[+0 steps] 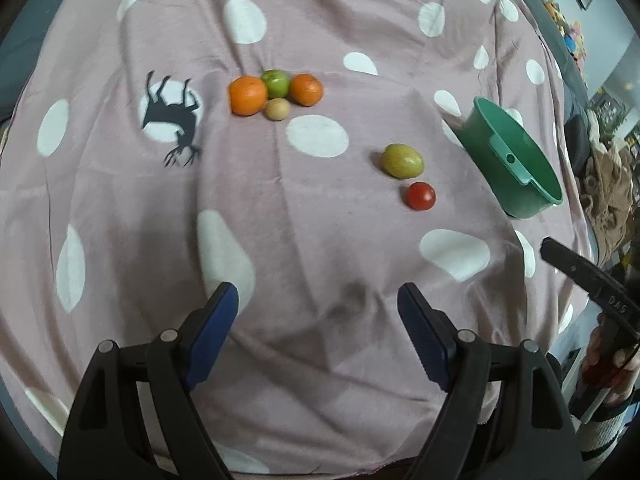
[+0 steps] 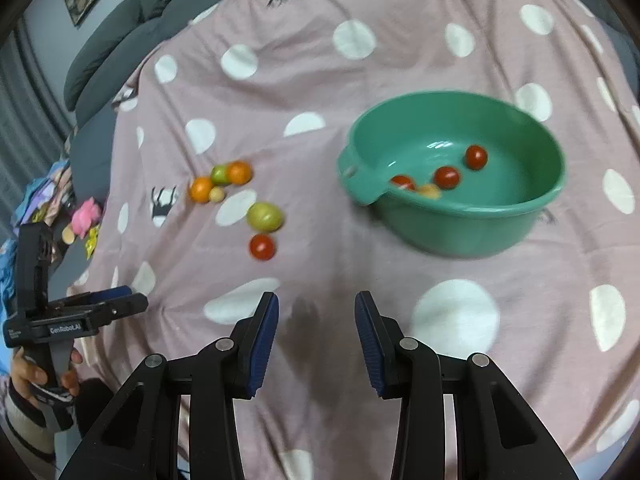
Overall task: Organize fruits
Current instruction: 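Move both tools back toward the fruits beside the bowl, then grasp the small yellow fruit with the left tool while the right grasps a tomato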
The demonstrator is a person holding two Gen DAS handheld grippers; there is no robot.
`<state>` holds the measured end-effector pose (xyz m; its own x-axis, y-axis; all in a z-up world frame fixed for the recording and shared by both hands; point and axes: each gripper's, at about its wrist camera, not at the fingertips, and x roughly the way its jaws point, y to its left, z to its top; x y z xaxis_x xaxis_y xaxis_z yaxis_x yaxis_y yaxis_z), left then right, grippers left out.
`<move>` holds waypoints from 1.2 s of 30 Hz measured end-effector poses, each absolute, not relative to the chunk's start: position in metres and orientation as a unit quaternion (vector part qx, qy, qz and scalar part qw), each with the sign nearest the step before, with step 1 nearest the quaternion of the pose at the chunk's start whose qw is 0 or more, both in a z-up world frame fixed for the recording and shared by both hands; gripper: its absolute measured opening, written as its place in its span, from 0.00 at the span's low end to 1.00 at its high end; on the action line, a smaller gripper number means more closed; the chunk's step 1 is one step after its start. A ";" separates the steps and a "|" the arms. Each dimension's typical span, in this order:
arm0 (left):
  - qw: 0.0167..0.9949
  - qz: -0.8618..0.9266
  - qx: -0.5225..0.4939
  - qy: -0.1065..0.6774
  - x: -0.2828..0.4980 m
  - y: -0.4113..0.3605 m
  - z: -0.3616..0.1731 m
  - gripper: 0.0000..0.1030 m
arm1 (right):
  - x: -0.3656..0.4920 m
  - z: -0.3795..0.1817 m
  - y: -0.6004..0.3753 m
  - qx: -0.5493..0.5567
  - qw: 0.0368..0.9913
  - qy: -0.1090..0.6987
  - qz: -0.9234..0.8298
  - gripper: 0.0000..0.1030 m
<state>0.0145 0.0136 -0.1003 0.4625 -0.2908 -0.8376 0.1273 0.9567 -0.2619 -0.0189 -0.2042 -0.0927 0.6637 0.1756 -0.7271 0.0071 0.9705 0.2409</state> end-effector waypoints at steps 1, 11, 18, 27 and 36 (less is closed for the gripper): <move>0.852 -0.123 -0.085 0.503 0.012 0.016 -0.101 0.79 | -0.017 -0.094 -0.198 0.108 0.904 0.411 0.052 0.39; 0.853 -0.133 -0.101 0.495 0.016 0.021 -0.104 0.79 | 0.014 -0.105 -0.154 0.077 0.895 0.427 0.100 0.39; 0.857 -0.130 -0.099 0.489 0.037 0.024 -0.105 0.79 | 0.051 -0.119 -0.141 0.048 0.889 0.442 0.106 0.39; 0.859 -0.129 -0.090 0.487 0.078 0.020 -0.108 0.79 | 0.095 -0.144 -0.134 0.009 0.867 0.489 0.094 0.38; 0.852 -0.114 -0.088 0.504 0.141 0.012 -0.121 0.73 | 0.124 -0.141 -0.134 -0.002 0.869 0.484 0.105 0.29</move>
<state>0.1415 0.0125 -0.1212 0.4658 -0.2822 -0.8387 0.1057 0.9588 -0.2639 0.1236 -0.1335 -0.1407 0.5095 0.1807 -0.8413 -0.1846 0.9779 0.0983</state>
